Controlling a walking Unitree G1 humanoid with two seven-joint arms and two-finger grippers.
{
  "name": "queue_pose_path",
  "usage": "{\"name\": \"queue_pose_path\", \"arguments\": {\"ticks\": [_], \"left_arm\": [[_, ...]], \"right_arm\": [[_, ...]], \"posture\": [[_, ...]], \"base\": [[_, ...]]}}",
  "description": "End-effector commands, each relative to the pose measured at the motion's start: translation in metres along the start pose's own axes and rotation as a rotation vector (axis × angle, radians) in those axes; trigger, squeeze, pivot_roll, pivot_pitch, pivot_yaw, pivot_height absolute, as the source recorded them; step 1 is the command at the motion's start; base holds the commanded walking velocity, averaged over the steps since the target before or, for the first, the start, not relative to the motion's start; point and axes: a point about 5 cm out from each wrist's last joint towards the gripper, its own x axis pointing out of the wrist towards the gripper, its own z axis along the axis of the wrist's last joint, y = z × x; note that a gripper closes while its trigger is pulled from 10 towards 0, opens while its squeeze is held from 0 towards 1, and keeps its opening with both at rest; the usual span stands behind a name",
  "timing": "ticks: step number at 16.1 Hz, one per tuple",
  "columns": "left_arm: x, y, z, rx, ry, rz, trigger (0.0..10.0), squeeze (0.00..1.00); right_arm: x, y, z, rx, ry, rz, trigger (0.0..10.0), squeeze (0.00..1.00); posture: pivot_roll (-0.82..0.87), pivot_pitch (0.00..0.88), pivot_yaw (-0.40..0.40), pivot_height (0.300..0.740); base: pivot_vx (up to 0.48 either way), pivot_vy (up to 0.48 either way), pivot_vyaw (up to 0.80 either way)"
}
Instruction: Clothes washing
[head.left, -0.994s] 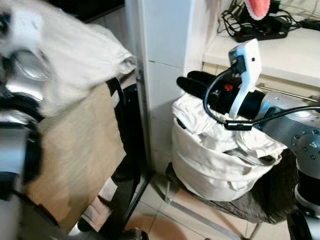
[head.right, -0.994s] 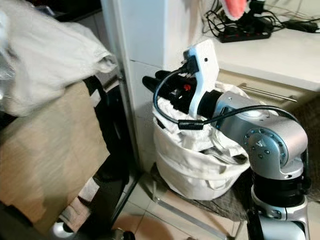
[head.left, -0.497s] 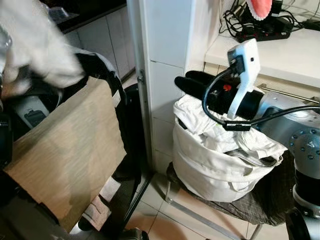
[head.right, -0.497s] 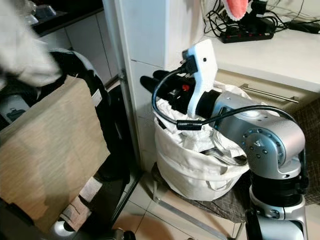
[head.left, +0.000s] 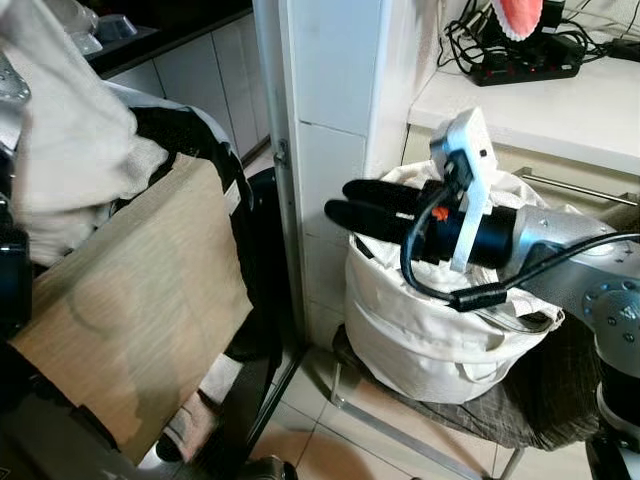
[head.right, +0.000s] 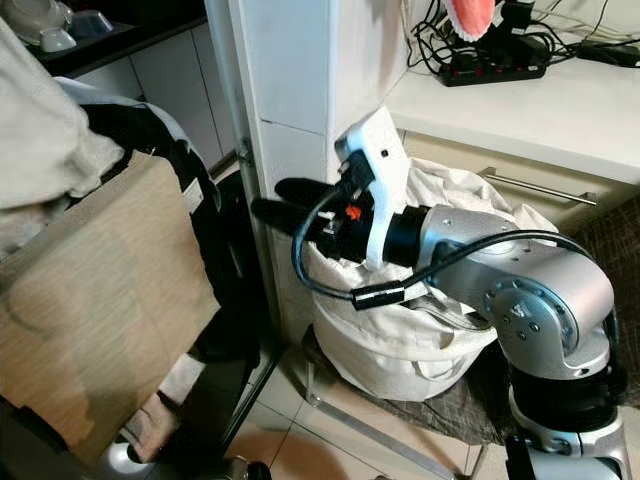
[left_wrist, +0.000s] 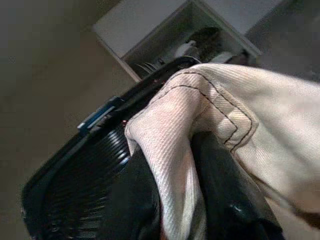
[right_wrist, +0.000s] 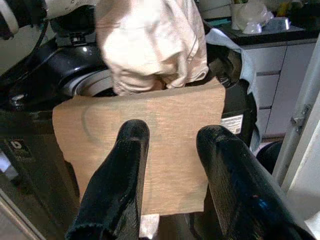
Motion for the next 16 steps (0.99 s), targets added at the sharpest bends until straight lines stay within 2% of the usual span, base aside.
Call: {"name": "queue_pose_path", "arguments": {"ticks": [1,5,6,7,8,9,10,11,12,13,14,15,16], "left_arm": [[0.007,0.014,0.011,-0.036,-0.020,0.035,10.0,1.00],[0.007,0.013,0.011,0.012,-0.023,0.029,10.0,1.00],[0.005,0.002,0.007,0.048,0.016,-0.098,10.0,0.68],[0.002,-0.007,0.006,0.014,0.047,-0.191,10.0,0.68],[-0.012,-0.035,0.003,-0.102,0.131,-0.416,10.0,0.00],[-0.024,-0.055,-0.001,-0.218,0.201,-0.525,10.0,0.00],[-0.033,-0.067,-0.008,-0.329,0.263,-0.549,10.0,0.00],[-0.042,-0.078,-0.015,-0.482,0.341,-0.542,10.0,0.00],[-0.048,-0.084,-0.023,-0.548,0.400,-0.529,10.0,0.00],[-0.056,-0.090,-0.035,-0.464,0.424,-0.551,10.0,0.00],[-0.064,-0.095,-0.049,-0.337,0.445,-0.590,10.0,0.00],[-0.067,-0.098,-0.053,-0.344,0.451,-0.607,10.0,0.00],[-0.067,-0.100,-0.047,-0.465,0.431,-0.622,10.0,0.00]], "right_arm": [[-0.002,0.005,0.000,-0.014,0.010,0.028,10.0,0.00],[-0.003,0.004,0.000,-0.020,0.016,0.020,10.0,0.00],[-0.004,0.004,-0.001,-0.025,0.028,0.014,10.0,0.00],[-0.005,0.003,-0.002,-0.027,0.037,0.009,10.0,0.00],[-0.006,0.002,-0.004,-0.029,0.050,0.002,10.0,0.00],[-0.005,0.001,-0.005,-0.028,0.054,-0.001,10.0,0.00],[-0.004,0.000,-0.006,-0.030,0.056,-0.001,10.0,0.00],[-0.004,0.001,-0.005,-0.032,0.056,0.000,10.0,0.00],[-0.003,0.001,-0.005,-0.033,0.056,0.003,10.0,0.00],[-0.003,0.002,-0.007,-0.034,0.062,0.004,10.0,0.00],[-0.004,0.003,-0.009,-0.036,0.073,0.006,10.0,0.00],[-0.005,0.004,-0.010,-0.035,0.078,0.004,10.0,0.00],[-0.006,0.003,-0.011,-0.033,0.071,-0.016,10.0,0.00]], "posture": [[-0.10,0.000,0.094,0.740],[-0.11,0.000,0.097,0.740],[-0.11,0.000,0.096,0.740],[-0.10,0.000,0.094,0.740],[-0.09,0.000,0.087,0.740],[-0.08,0.000,0.087,0.740],[-0.08,0.000,0.088,0.740],[-0.08,0.000,0.091,0.740],[-0.09,0.000,0.095,0.740],[-0.09,0.000,0.097,0.740],[-0.09,0.000,0.101,0.740],[-0.09,0.000,0.100,0.740],[-0.10,0.000,0.100,0.740]], "base": [[0.000,0.000,0.00],[0.000,0.000,0.00],[0.000,0.000,0.00],[0.000,0.000,0.00],[0.000,0.000,0.00],[0.000,0.000,0.00],[0.000,0.000,0.00],[0.000,0.000,0.00],[0.000,0.000,0.00],[0.000,0.000,0.00],[0.000,0.000,0.00],[0.000,0.000,0.00],[0.000,0.000,0.00]]}}
